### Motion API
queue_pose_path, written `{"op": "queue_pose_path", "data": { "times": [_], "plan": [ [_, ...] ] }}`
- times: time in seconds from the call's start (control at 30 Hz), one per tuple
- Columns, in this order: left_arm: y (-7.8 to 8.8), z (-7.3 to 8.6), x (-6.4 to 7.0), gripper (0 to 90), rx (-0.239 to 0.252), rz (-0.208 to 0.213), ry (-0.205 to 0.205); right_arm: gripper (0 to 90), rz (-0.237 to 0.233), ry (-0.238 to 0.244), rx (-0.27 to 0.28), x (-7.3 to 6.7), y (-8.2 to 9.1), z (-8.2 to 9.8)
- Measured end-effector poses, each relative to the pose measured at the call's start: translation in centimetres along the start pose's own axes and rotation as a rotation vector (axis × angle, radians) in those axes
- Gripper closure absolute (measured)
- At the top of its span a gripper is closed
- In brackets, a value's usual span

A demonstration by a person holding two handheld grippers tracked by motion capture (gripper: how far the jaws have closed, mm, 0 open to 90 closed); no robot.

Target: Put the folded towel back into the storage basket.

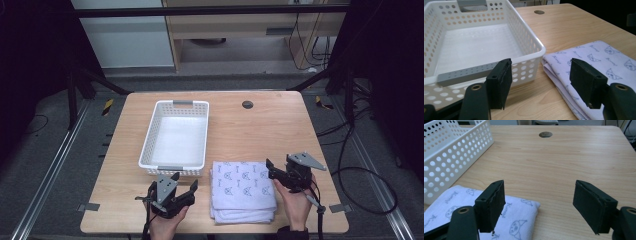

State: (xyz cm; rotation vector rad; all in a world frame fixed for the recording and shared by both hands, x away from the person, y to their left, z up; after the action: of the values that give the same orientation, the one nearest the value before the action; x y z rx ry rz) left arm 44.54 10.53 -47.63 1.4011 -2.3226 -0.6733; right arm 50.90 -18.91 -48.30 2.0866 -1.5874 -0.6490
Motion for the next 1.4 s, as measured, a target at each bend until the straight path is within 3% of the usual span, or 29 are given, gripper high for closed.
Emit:
{"op": "queue_pose_path", "data": {
  "times": [0.47,0.93,1.4],
  "plan": [
    [-2.0,1.1,2.7,35.7,-0.062,0.039,-0.043,33.4,-0.061,0.009,-0.068,-0.2,-1.5,1.0],
    [-3.9,2.4,3.9,38.3,-0.129,0.072,-0.034,38.3,-0.082,0.030,-0.121,-0.4,-2.6,2.1],
    [-6.5,3.7,5.5,38.2,-0.195,0.095,-0.056,39.2,-0.110,0.027,-0.167,-0.3,-3.6,3.4]
  ]
}}
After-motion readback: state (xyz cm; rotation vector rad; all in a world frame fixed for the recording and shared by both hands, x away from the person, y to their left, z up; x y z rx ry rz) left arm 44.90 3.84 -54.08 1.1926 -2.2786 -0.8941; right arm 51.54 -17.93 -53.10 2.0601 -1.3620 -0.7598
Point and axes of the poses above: each handheld gripper's, and its own axes: y roughly backward along the jaws, z roughly out of its underside, x roughly to its right, the point moved 9 cm from there along -y, roughly forward along the jaws, and after that the axes turned 9 degrees about -x, right-handed, at the moved point
